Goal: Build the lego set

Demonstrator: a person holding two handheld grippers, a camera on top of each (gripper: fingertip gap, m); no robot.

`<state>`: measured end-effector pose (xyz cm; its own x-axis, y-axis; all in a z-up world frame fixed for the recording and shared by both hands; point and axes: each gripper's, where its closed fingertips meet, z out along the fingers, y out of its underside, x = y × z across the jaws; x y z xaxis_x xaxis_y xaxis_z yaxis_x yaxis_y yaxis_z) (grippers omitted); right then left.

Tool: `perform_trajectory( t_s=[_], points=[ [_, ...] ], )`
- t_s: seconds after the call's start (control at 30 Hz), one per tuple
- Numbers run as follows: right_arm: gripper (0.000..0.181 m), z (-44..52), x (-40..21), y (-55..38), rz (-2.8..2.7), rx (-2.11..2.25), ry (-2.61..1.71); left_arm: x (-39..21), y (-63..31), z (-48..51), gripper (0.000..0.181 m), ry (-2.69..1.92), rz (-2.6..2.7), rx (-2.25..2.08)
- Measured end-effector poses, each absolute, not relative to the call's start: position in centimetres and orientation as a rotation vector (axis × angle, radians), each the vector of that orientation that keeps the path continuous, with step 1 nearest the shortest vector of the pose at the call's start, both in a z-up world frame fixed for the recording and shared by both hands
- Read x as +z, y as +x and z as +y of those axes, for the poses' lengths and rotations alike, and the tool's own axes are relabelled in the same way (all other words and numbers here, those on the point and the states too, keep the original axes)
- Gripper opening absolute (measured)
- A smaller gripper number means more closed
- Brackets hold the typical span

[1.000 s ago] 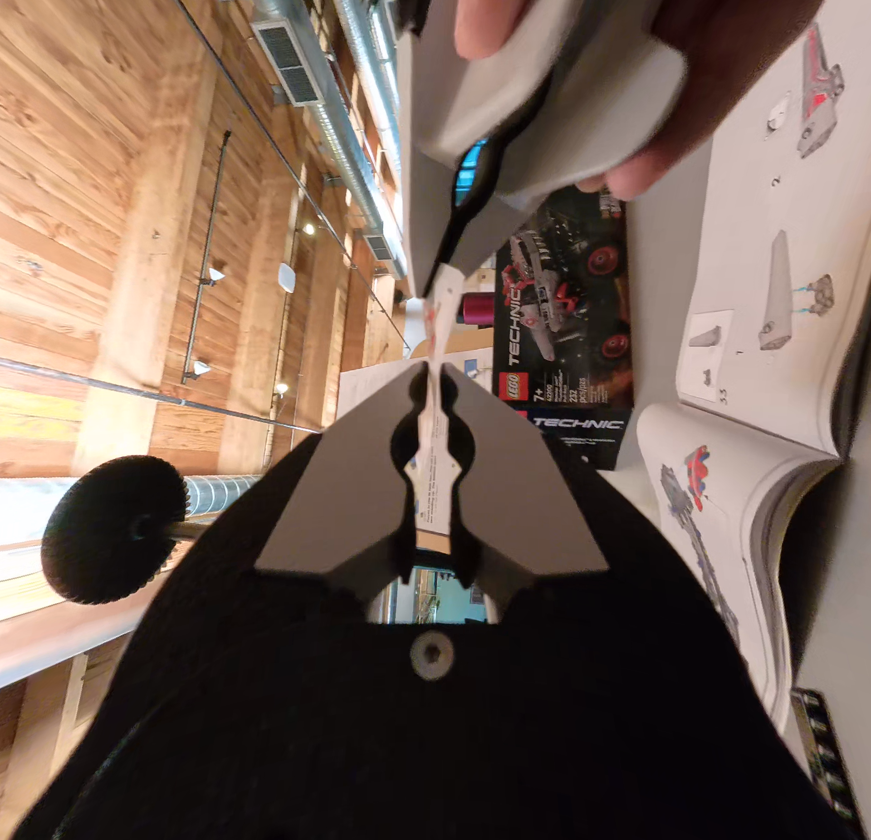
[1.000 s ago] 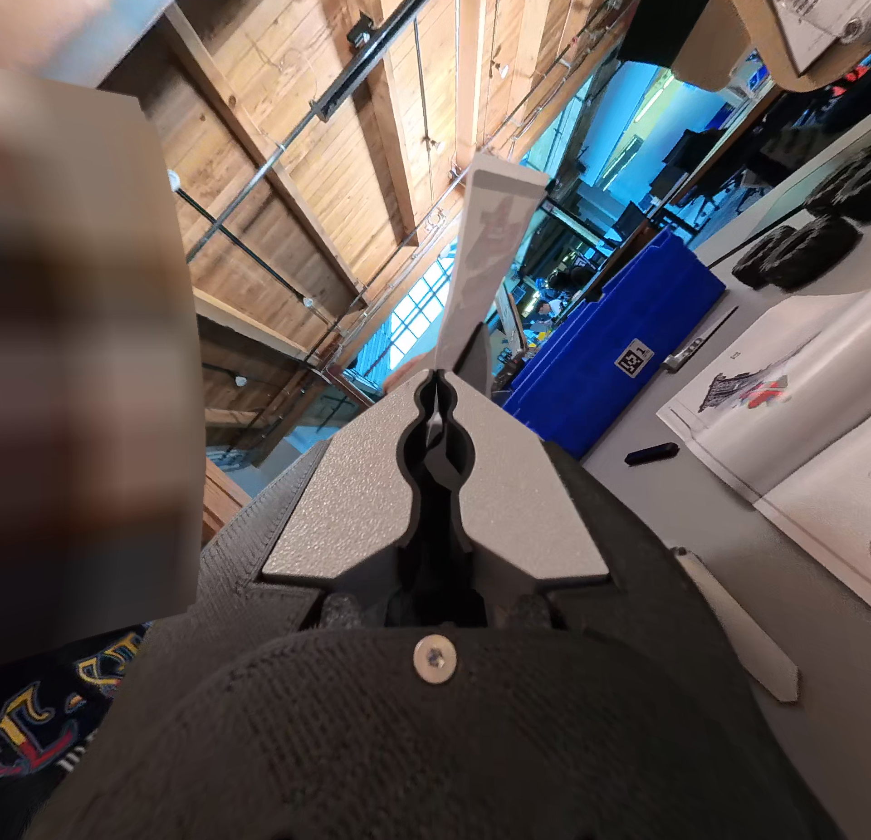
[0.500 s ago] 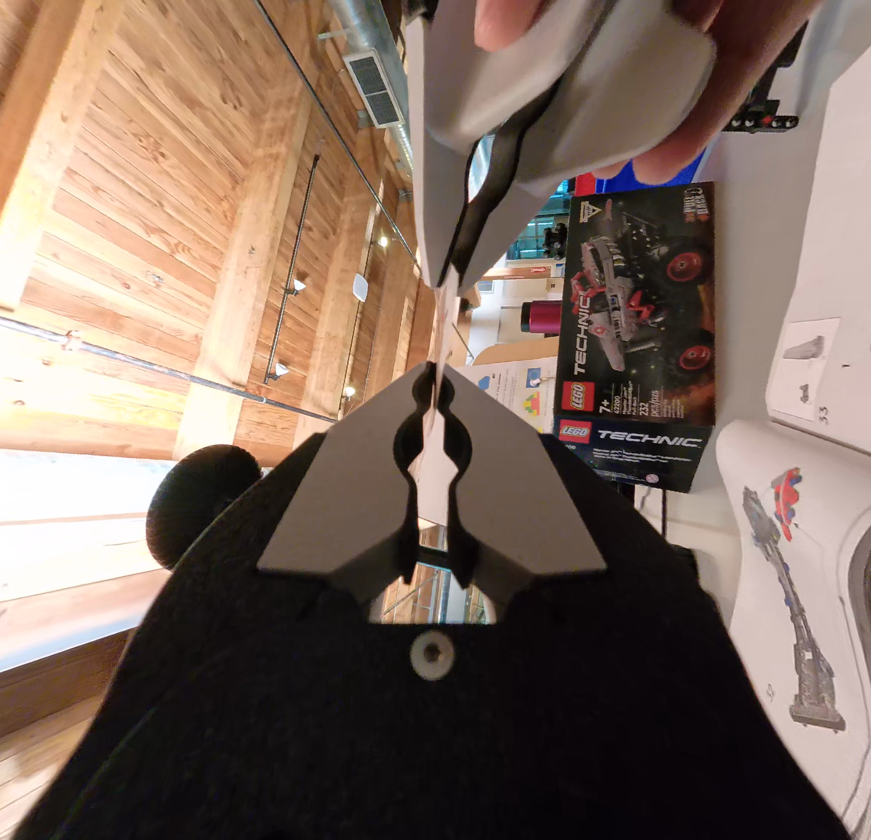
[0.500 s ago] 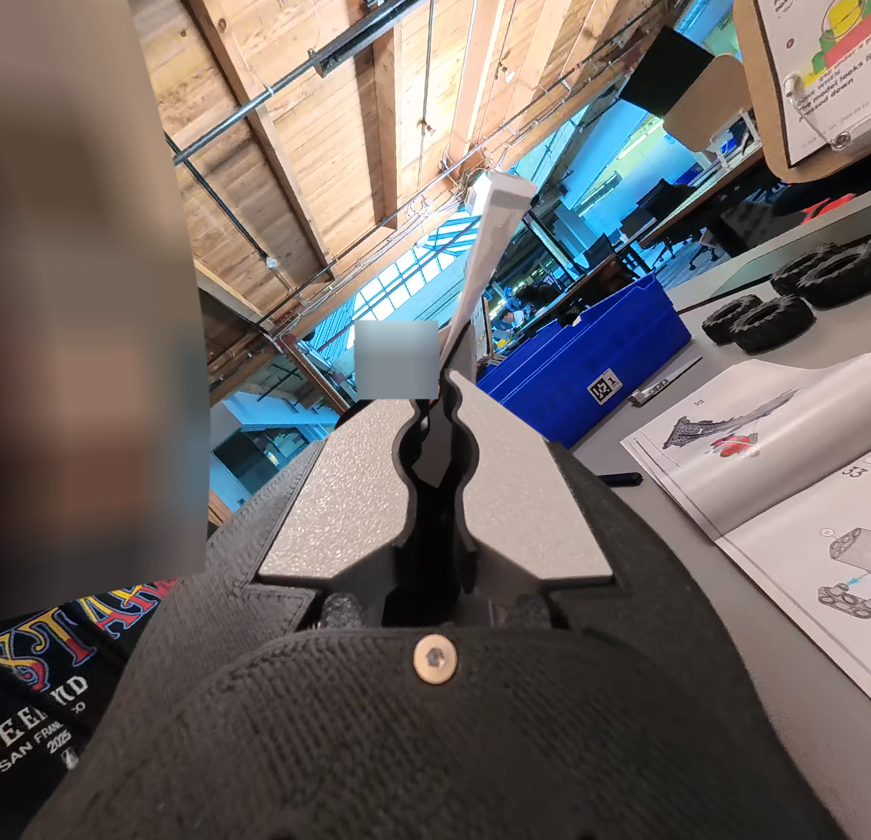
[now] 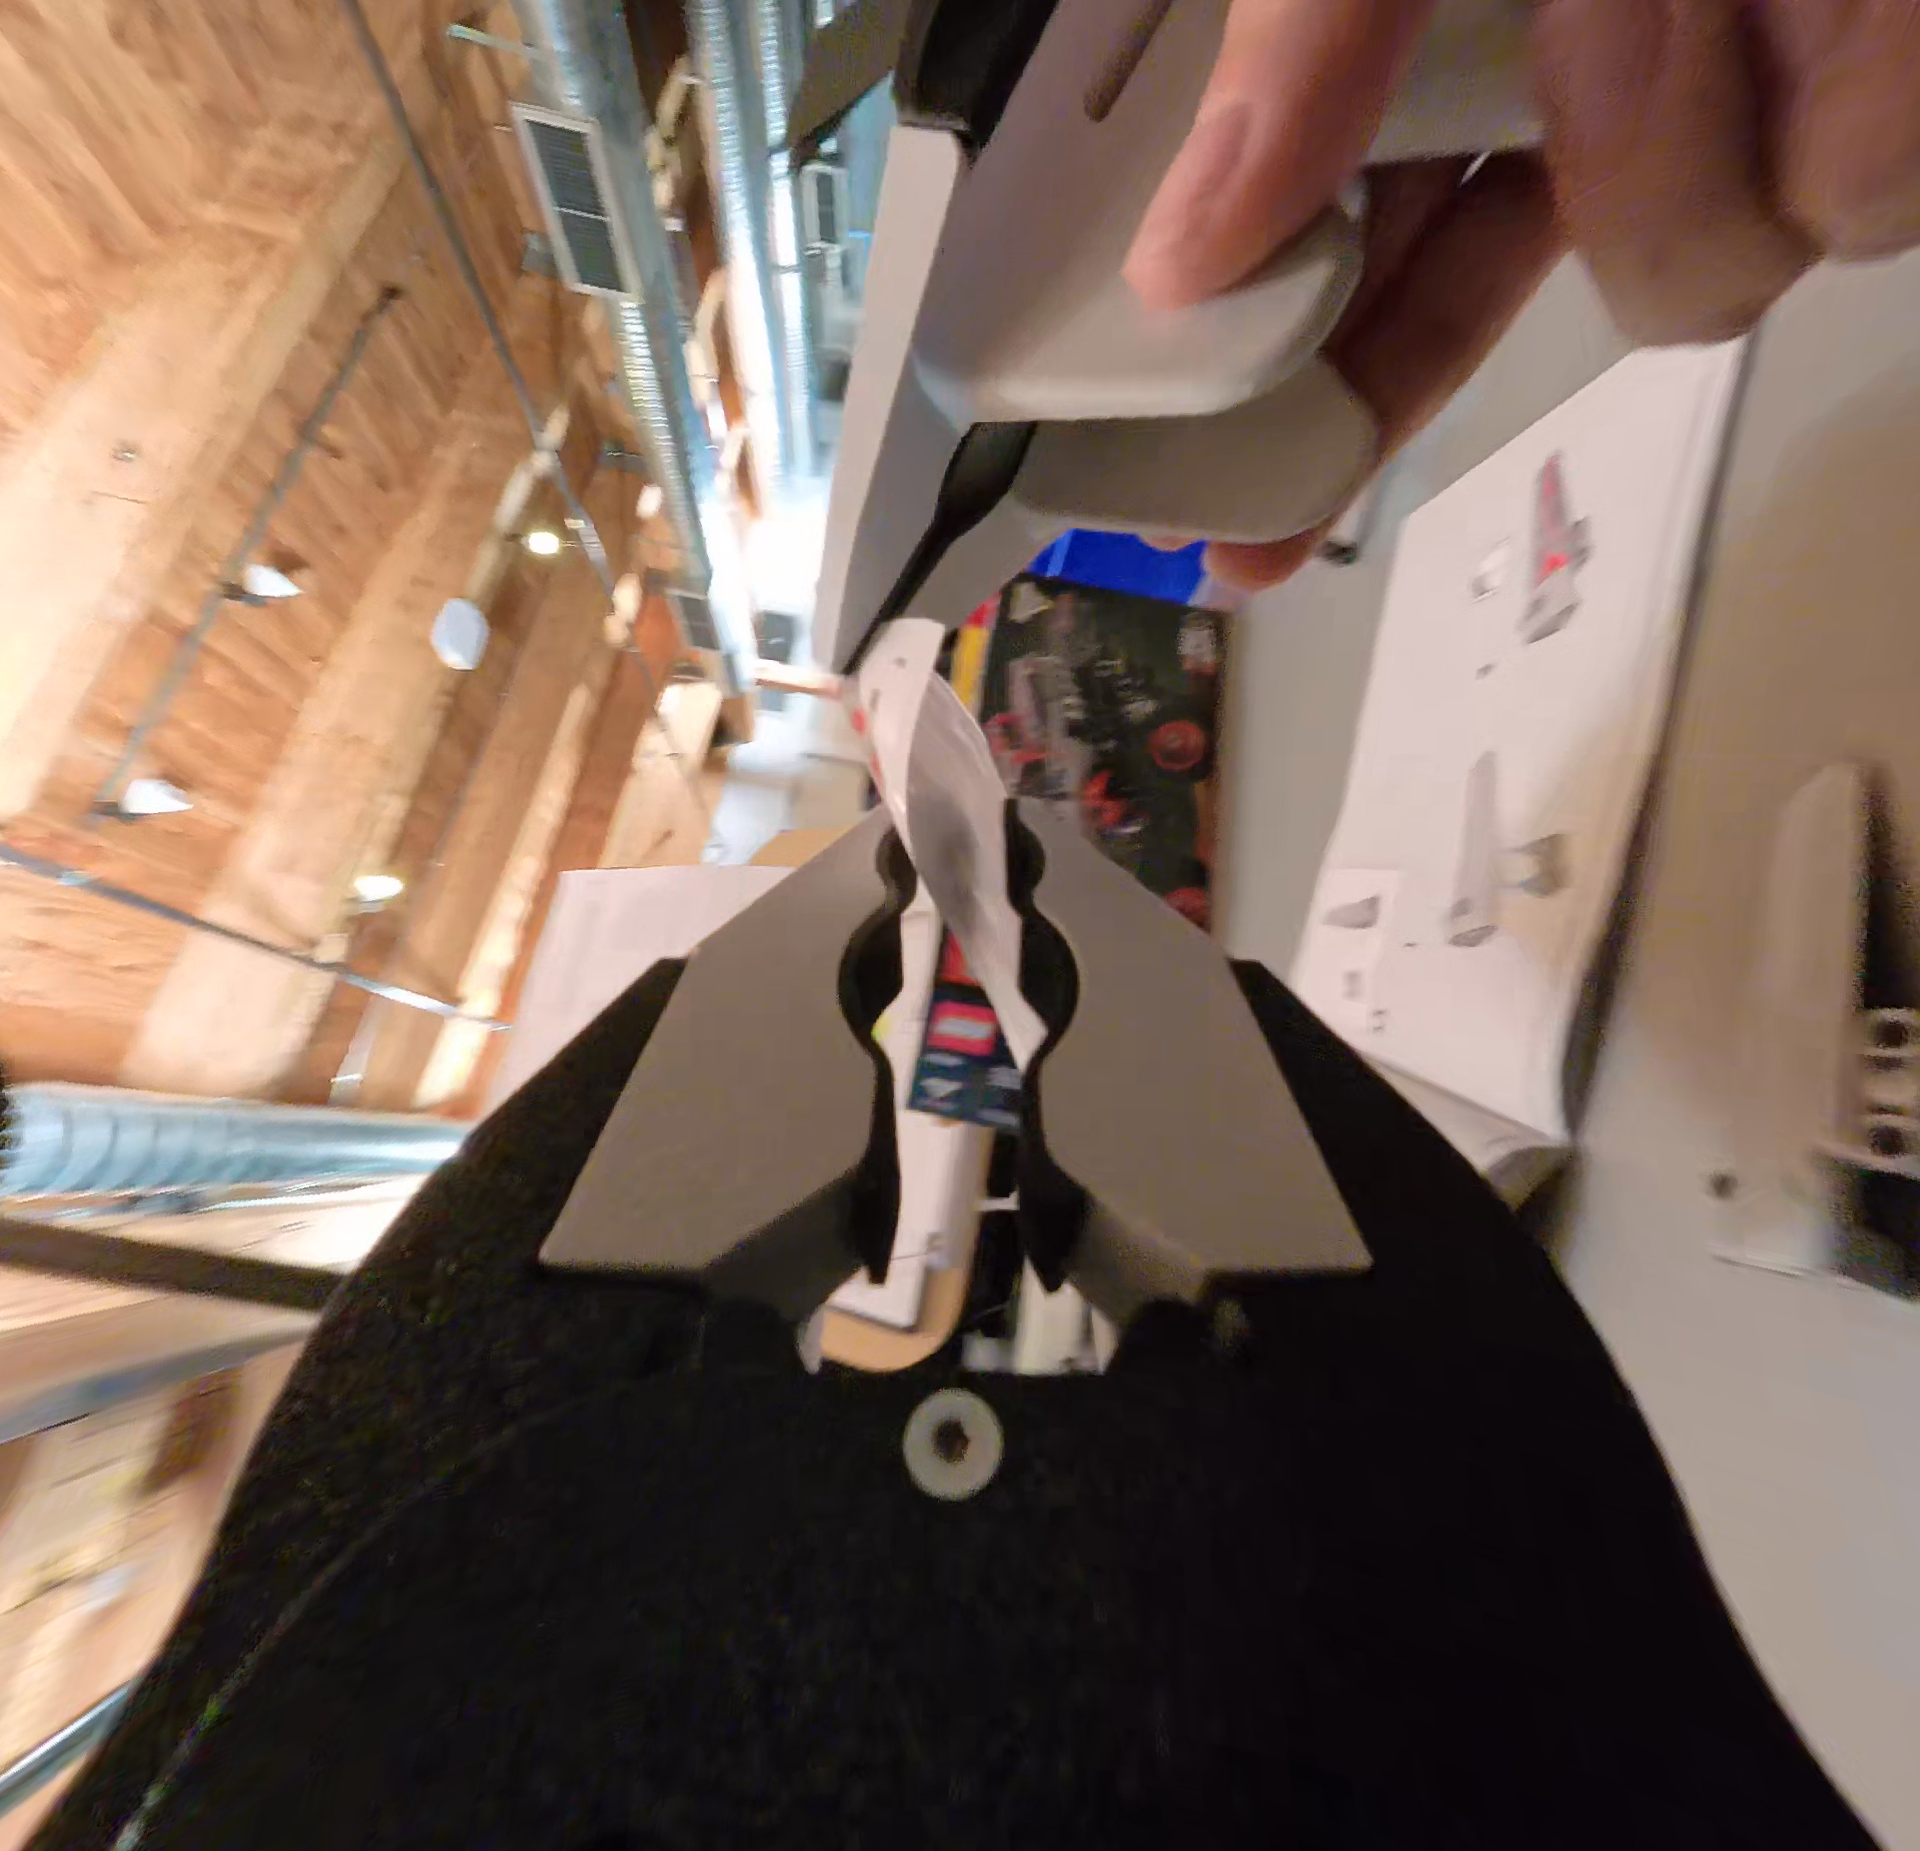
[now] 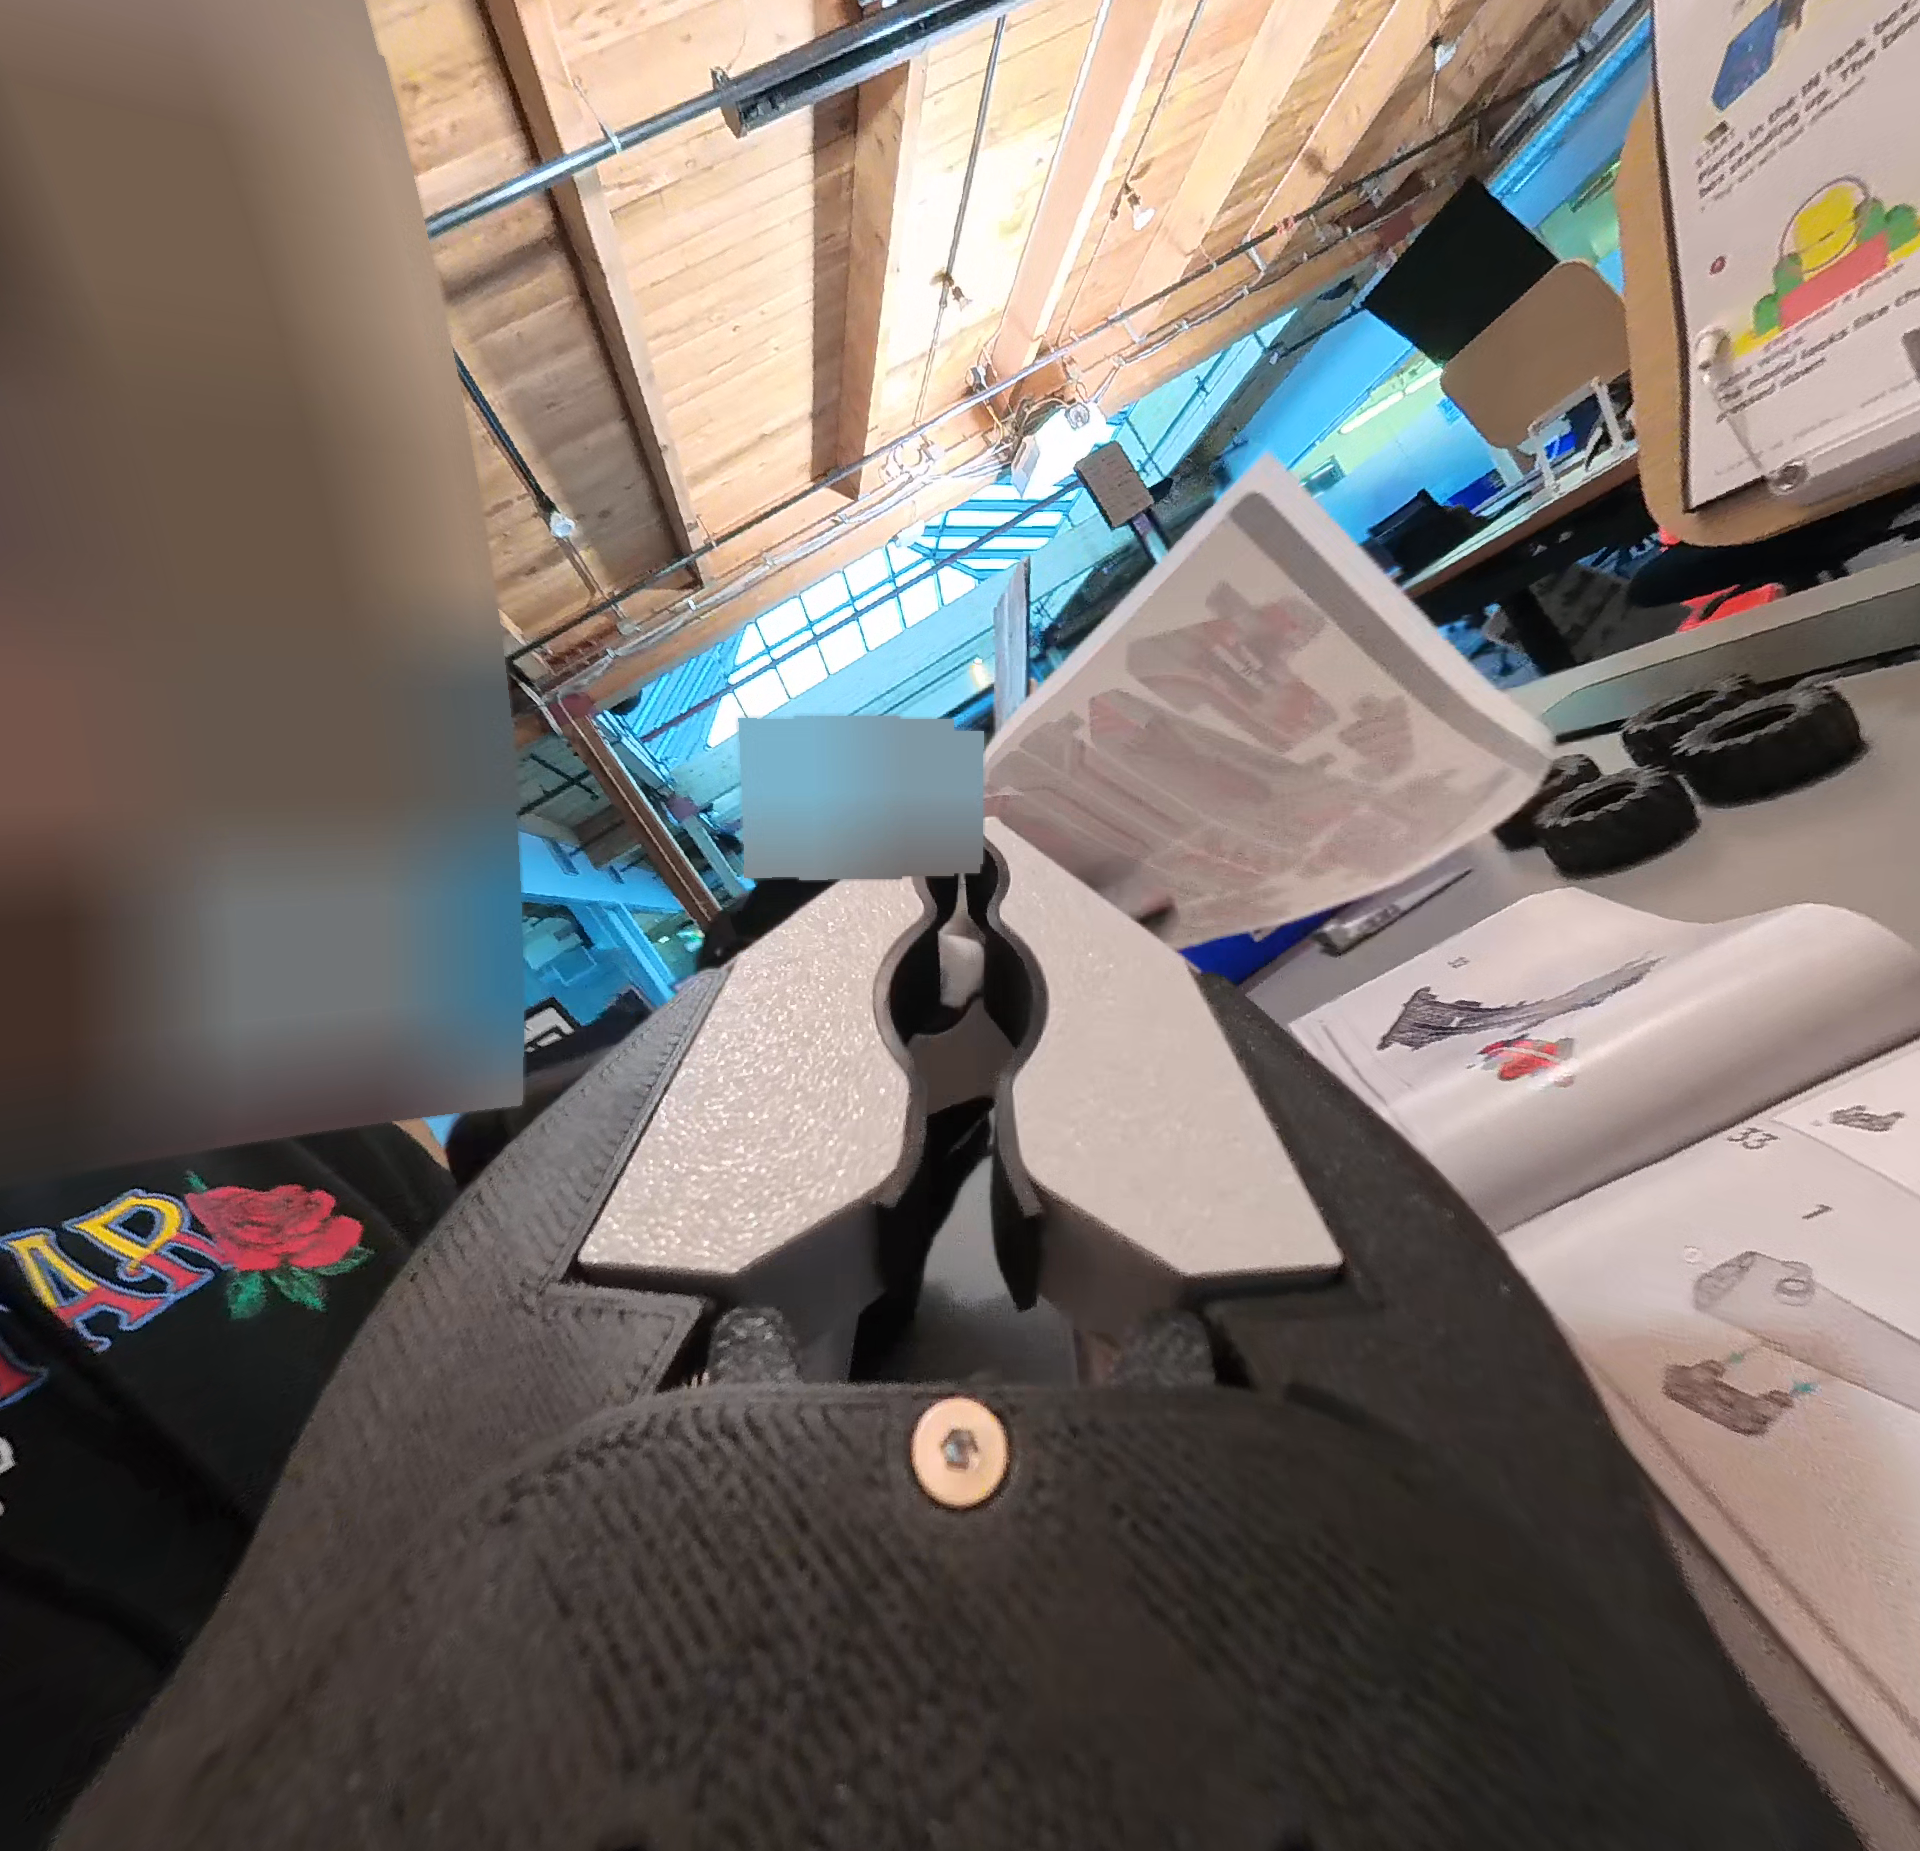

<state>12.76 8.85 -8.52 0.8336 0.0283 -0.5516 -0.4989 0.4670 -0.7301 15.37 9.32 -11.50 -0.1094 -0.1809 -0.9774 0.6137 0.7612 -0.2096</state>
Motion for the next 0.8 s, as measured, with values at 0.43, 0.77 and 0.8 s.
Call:
perform_trajectory(
  t_s=[0.43, 0.77, 0.8],
  points=[
    [0.0, 9.5, -11.1, 13.1, 0.455, 0.126, -1.247, -8.3, 11.9, 10.3, 0.02, -0.005, 1.903, -1.807],
    [0.0, 10.5, -11.2, 11.2, 0.277, 0.046, -1.35, -12.2, 11.4, 9.8, 0.022, -0.024, 2.207, -1.764],
    [0.0, 10.6, -11.2, 11.0, 0.257, 0.044, -1.359, -12.3, 11.2, 9.7, 0.022, -0.016, 2.219, -1.778]
  ],
)
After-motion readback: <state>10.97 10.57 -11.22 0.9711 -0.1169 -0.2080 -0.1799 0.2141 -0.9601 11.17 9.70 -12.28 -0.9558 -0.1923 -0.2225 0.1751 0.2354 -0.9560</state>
